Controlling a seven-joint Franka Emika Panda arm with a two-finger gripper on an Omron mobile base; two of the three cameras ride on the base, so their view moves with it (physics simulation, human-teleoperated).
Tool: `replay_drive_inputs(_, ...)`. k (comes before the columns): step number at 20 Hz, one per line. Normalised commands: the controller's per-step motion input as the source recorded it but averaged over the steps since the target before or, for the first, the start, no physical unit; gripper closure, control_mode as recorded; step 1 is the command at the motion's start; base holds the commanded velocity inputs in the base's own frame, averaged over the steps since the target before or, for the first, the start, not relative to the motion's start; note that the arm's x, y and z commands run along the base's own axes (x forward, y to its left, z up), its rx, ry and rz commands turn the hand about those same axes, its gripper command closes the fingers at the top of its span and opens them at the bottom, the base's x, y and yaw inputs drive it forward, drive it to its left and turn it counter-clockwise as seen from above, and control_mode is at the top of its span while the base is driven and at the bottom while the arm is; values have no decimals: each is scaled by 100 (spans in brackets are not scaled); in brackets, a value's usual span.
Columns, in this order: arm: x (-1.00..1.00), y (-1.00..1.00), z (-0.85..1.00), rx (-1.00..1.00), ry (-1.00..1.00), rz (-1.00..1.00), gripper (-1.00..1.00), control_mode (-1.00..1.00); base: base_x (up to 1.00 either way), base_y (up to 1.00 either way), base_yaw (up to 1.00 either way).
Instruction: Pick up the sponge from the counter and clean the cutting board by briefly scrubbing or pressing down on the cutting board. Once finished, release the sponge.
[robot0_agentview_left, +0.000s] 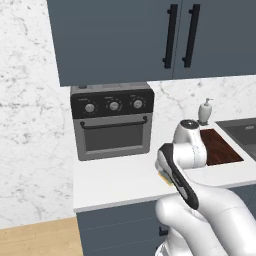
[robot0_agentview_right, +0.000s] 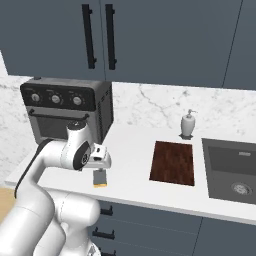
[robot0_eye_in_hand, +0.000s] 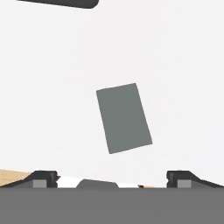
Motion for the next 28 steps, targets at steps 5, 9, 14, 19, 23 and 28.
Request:
replay_drive_inputs(5, 0, -8, -20, -5, 0, 0, -100, -100, 0, 0, 0)
replay_drive_inputs(9, 1, -3, -20, -5, 0, 0, -100, -100, 0, 0, 0)
replay_drive_inputs(14, 7, 0, -18, -1, 0, 0, -100, -100, 0, 0, 0)
replay_drive_inputs(19, 8, 0, -19, 0, 0, 1, -100, -100, 0, 0, 0)
replay_drive_inputs(23, 3, 0, -28, 0, 0, 5, -100, -100, 0, 0, 0)
replay_drive_inputs(28, 0, 0, -38, 0, 0, 9, -100, -100, 0, 0, 0)
